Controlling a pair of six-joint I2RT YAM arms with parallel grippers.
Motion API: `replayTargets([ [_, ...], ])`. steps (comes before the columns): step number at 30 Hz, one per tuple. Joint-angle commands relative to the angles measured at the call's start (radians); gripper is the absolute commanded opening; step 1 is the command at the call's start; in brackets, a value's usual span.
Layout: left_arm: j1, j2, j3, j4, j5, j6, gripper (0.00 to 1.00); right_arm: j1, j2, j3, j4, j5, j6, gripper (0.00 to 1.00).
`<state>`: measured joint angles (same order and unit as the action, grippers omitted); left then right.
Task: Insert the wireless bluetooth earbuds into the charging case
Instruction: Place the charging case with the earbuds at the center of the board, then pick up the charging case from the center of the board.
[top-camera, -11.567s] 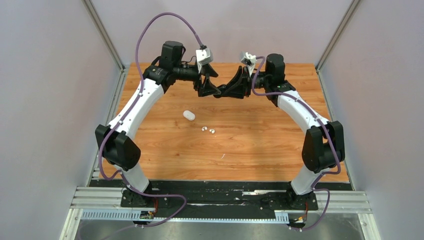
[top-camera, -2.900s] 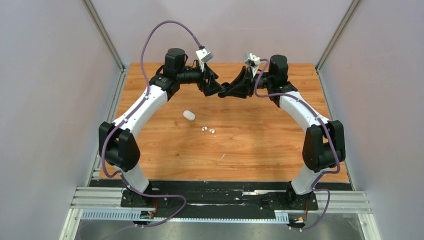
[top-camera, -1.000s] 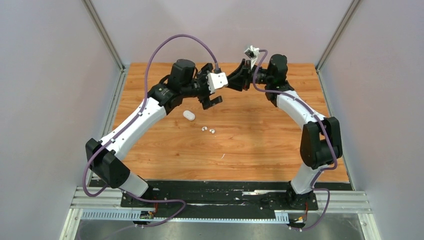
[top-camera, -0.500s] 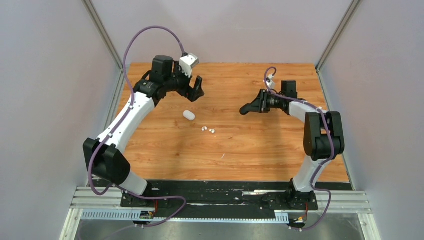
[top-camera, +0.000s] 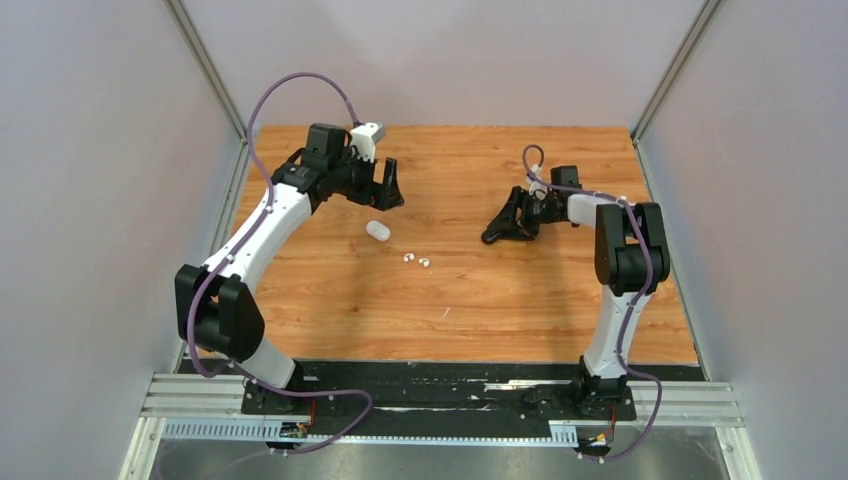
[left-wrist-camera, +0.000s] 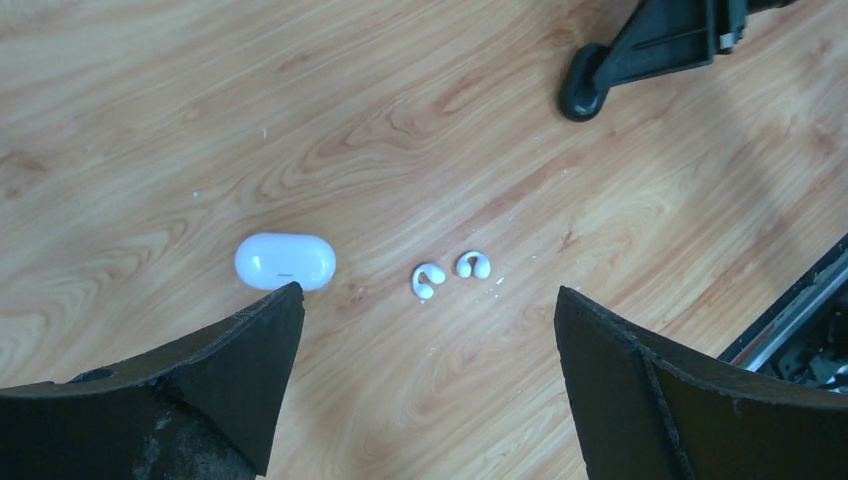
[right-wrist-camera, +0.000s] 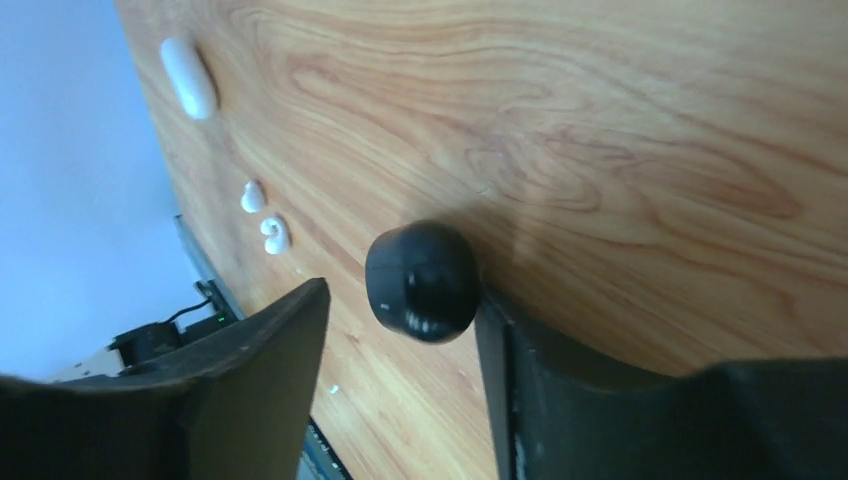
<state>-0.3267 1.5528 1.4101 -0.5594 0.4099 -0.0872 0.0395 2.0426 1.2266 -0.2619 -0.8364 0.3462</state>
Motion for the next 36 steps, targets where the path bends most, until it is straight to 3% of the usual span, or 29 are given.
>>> replayTargets([
  [1, 0.056, 0.036, 0.01, -0.031, 0.025, -0.105, 1.0, -0.03, -0.035, 0.117, -0.148, 0.156, -0.106, 0.63],
  [6, 0.111, 0.048, 0.004, -0.069, 0.049, -0.102, 1.0, -0.093, -0.063, 0.26, -0.215, 0.253, -0.277, 0.66],
  [10, 0.165, 0.029, -0.03, -0.058, 0.074, -0.11, 1.0, -0.047, -0.039, 0.375, -0.201, 0.131, -0.49, 0.64],
  [16, 0.22, -0.029, -0.066, -0.082, 0.024, -0.089, 0.99, 0.199, 0.042, 0.485, -0.149, 0.051, -0.694, 0.64],
  [20, 0.241, -0.06, -0.068, -0.111, -0.021, -0.087, 0.99, 0.345, 0.113, 0.548, -0.092, 0.084, -0.705, 0.64],
  [25, 0.306, -0.071, -0.049, -0.125, 0.027, -0.219, 0.99, 0.448, 0.155, 0.515, 0.121, 0.136, -0.616, 0.69],
  [33, 0.413, -0.043, -0.015, -0.118, 0.153, -0.399, 0.96, 0.571, 0.305, 0.654, 0.115, 0.294, -0.568, 0.7],
  [36, 0.431, -0.045, -0.032, -0.084, 0.183, -0.438, 0.95, 0.607, 0.33, 0.683, 0.113, 0.313, -0.595, 0.79],
])
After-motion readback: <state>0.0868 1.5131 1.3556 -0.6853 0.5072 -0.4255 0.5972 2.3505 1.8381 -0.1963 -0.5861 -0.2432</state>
